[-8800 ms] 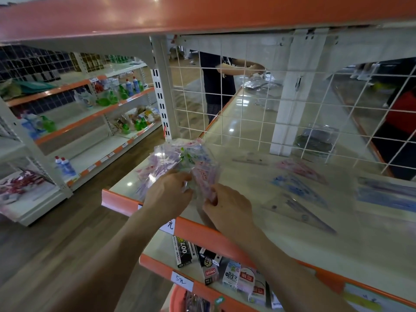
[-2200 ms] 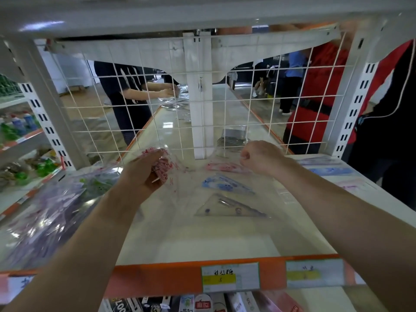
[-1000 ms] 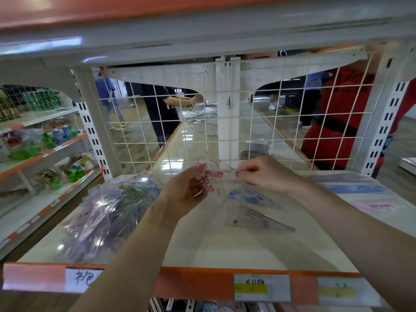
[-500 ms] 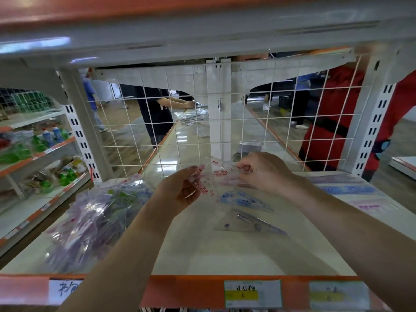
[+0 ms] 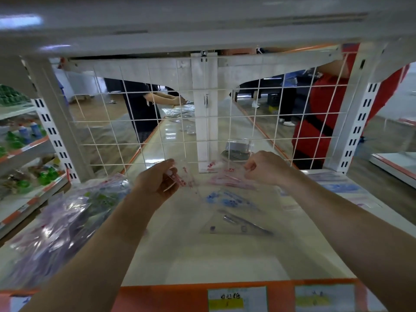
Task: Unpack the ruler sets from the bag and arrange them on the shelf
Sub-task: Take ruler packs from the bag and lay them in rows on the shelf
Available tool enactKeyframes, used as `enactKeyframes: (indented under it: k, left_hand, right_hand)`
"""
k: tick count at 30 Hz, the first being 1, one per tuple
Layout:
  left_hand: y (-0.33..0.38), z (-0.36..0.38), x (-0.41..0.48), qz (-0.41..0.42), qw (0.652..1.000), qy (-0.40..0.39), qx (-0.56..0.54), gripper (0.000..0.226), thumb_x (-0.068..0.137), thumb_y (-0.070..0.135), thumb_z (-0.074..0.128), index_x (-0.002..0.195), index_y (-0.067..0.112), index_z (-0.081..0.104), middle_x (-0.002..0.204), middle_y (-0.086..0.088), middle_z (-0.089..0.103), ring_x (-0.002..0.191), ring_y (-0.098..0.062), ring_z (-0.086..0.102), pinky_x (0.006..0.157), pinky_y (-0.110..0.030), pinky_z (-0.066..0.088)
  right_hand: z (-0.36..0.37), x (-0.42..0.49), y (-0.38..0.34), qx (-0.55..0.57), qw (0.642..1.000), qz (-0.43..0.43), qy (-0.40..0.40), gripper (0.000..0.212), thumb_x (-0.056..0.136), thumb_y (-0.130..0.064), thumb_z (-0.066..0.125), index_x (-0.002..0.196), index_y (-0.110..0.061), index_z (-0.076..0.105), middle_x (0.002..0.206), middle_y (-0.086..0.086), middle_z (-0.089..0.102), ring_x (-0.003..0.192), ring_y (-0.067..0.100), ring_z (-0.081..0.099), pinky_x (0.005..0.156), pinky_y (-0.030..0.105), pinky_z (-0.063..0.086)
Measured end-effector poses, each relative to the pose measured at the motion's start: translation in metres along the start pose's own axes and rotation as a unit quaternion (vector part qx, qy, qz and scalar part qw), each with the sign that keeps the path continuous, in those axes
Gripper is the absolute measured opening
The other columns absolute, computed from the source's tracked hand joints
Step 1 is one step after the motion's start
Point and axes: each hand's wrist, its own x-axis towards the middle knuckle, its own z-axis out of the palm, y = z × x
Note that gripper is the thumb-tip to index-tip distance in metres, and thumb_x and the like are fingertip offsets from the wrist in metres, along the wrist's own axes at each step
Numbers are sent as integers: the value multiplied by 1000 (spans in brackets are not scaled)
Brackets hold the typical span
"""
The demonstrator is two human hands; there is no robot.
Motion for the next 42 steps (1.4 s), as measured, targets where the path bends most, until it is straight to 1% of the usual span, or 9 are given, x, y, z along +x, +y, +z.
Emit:
enactKeyframes:
  k: [2,6,10,22,25,28,32,35,42]
  left_hand:
    - [1,-2,1,0,1000,-8,6,9,86,11,65,77,13,64,72,-4,53,60,-15,39,63,-26,41]
    - [3,-6,2,5,1000,-4,16,5,84,13,67,80,13,64,74,-4,55,64,-14,49,67,-27,46]
    - [5,-11,5,4,1000,-3,23,5,83,15,69,82,14,64,76,-3,57,66,-13,54,66,-28,49]
    - [4,-11,6,5,999,-19,26,2,84,15,67,86,16,66,71,-1,55,64,-12,52,65,-26,48]
    - [3,-6,3,1,999,-32,18,3,86,14,65,84,15,65,64,0,51,62,-13,50,61,-25,48]
    - [2,1,-4,-12,998,-50,-42,1,87,8,63,86,9,63,56,-2,48,51,-14,51,49,-21,49]
    - [-2,13,-13,-23,992,-74,-97,2,87,6,64,86,5,63,59,-5,48,49,-16,52,45,-22,49]
    - [-4,22,-19,-29,988,-101,-115,8,85,6,65,79,5,60,61,-7,49,51,-18,54,49,-24,52]
    - [-8,26,-19,-52,992,-86,-80,10,84,12,69,77,8,63,65,-4,58,60,-14,59,65,-25,54]
  right_hand:
    - [3,4,4,-3,1000,8,-17,8,81,-18,65,76,-15,70,85,1,67,80,19,63,68,28,49]
    - [7,12,5,4,998,26,-55,35,78,-15,66,49,-23,47,56,-7,45,58,13,48,54,23,36]
    - [9,20,3,-18,996,39,-78,8,77,-17,65,73,-13,70,78,5,66,80,22,65,71,30,51]
    - [12,19,3,-64,991,65,-96,24,75,-13,65,58,-15,48,62,2,48,65,22,54,50,24,36]
    - [6,14,-1,-51,995,41,-73,7,78,-10,59,77,-13,66,80,3,63,78,21,62,66,31,53]
    - [-5,2,-14,12,999,-7,-40,18,85,-16,55,90,-15,73,93,-1,70,86,19,65,82,37,55]
    - [-12,-28,-48,172,980,-75,-74,20,89,-21,58,77,-12,72,70,-6,66,63,6,61,62,25,48]
    - [-10,-42,-65,276,950,-61,-132,19,92,-23,60,97,-8,71,85,2,72,76,10,69,74,28,57]
    - [-7,-44,-61,179,979,-78,-56,59,81,-35,71,134,-15,52,98,-4,68,89,10,64,78,24,47]
